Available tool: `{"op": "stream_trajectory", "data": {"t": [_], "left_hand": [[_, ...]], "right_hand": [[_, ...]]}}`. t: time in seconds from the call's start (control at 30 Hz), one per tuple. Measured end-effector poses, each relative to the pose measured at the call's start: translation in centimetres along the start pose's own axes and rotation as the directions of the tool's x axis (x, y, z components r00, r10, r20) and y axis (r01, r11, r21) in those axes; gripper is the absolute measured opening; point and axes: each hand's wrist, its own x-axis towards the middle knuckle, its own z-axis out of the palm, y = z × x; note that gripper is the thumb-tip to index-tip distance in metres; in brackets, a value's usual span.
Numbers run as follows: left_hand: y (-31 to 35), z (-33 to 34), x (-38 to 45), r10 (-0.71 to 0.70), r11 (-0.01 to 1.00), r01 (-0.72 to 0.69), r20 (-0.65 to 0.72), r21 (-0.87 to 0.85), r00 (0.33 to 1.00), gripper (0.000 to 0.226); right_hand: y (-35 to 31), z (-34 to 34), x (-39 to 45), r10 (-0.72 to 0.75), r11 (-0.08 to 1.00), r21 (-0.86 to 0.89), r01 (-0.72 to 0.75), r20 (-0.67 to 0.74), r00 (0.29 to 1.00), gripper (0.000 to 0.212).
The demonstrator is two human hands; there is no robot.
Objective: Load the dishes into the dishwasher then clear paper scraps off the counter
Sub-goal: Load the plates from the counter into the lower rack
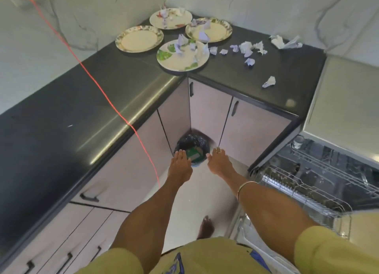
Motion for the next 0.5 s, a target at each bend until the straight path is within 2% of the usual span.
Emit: {"op": "stream_trajectory", "data": {"t": [0.13, 0.23, 0.37, 0.5], "left_hand": [[-0.6, -2.4, 5.0, 0.03, 0.999, -0.03, -0.009, -0.01, 1.0, 0.053], [-1.2, -4.7, 9.0, 0.071, 0.997, -0.07, -0.022, 0.018, 0.997, 0.052], [-2.1, -8.5, 14.9, 0.101, 0.992, -0.109, -0.139, -0.056, 0.985, 0.054], [-2.7, -12.8, 21.4, 0.199, 0.978, -0.206, -0.221, -0.007, 0.955, 0.05]], "right_hand": [[-0.9, -3.7, 4.0, 0.018, 1.0, -0.012, -0.018, -0.043, 0.999, 0.054], [-2.0, -6.3, 6.6, 0.028, 0.998, 0.059, -0.021, -0.124, 0.992, 0.048], [-3.5, -8.9, 11.0, 0.005, 0.993, 0.119, 0.023, -0.232, 0.973, 0.042], [-5.2, -12.6, 16.0, 0.045, 0.982, 0.185, 0.023, -0.354, 0.934, 0.036]]}}
